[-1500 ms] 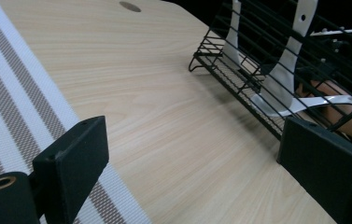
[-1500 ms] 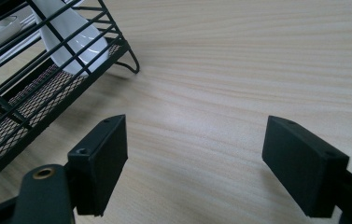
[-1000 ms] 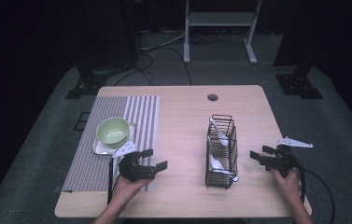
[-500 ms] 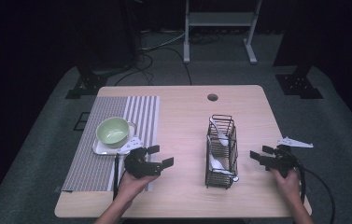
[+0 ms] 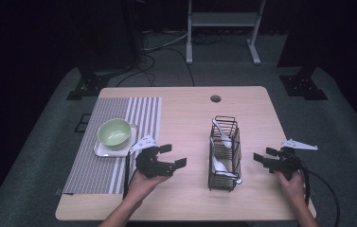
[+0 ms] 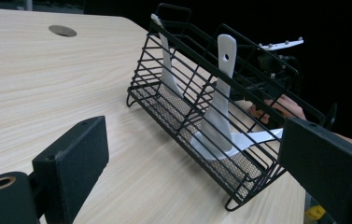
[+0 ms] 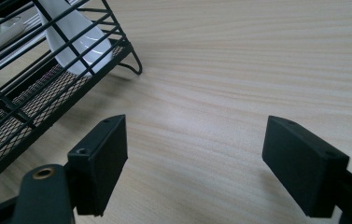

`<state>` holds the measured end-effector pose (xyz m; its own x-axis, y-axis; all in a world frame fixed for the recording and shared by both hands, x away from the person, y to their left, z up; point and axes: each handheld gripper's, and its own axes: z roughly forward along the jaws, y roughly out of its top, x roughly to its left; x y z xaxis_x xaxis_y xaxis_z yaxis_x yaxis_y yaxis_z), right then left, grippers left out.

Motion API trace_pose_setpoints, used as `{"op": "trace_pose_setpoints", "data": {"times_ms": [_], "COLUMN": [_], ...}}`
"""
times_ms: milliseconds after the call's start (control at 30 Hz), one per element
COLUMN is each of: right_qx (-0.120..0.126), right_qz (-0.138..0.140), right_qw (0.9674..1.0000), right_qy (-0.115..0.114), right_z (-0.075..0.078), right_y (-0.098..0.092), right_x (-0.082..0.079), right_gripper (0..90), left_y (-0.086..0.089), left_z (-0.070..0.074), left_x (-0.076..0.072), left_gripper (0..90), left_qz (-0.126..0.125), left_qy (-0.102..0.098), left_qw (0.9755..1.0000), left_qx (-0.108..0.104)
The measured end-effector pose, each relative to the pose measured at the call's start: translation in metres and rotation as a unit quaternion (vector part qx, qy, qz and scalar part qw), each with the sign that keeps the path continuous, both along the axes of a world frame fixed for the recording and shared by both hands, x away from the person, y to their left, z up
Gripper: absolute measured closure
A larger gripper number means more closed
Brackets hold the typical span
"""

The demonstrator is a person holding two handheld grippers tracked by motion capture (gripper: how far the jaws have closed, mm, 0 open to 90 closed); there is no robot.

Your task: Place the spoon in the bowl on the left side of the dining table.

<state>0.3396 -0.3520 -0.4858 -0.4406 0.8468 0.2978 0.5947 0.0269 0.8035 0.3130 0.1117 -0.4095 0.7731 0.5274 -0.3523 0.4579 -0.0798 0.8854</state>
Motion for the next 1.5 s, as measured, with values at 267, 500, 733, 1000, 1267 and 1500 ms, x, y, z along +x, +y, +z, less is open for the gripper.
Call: {"op": "trace_pose_setpoints", "data": {"times_ms": [267, 500, 733, 1000, 1267, 1500], "right_qx": [0.003, 0.005, 0.004, 0.005, 0.006, 0.007], "right_qz": [0.0, 0.001, 0.001, 0.003, 0.003, 0.004], "right_qw": [1.0, 1.0, 1.0, 1.0, 1.0, 1.0], "right_qy": [0.001, 0.001, 0.0, 0.0, 0.001, -0.001], "right_z": [0.0, 0.0, 0.0, 0.0, 0.0, 0.0], "right_y": [-0.001, -0.001, 0.0, -0.001, -0.001, -0.001], "right_x": [0.0, 0.0, 0.0, 0.0, 0.0, 0.0], "right_gripper": [21.1, 21.0, 21.1, 21.1, 21.1, 21.1], "left_y": [-0.015, -0.029, -0.043, -0.052, -0.065, -0.076], "left_z": [0.006, 0.013, 0.019, 0.017, 0.019, 0.019], "left_x": [0.003, 0.007, 0.011, 0.016, 0.021, 0.026], "left_gripper": [7.7, 7.7, 7.7, 7.7, 7.7, 7.8], "left_qz": [-0.012, -0.024, -0.031, -0.032, -0.034, -0.033], "left_qy": [-0.006, -0.01, -0.018, -0.01, -0.008, -0.007], "left_qw": [0.9999, 0.9997, 0.9993, 0.9994, 0.9994, 0.9994], "left_qx": [0.001, -0.002, 0.005, -0.001, 0.002, 0.006]}}
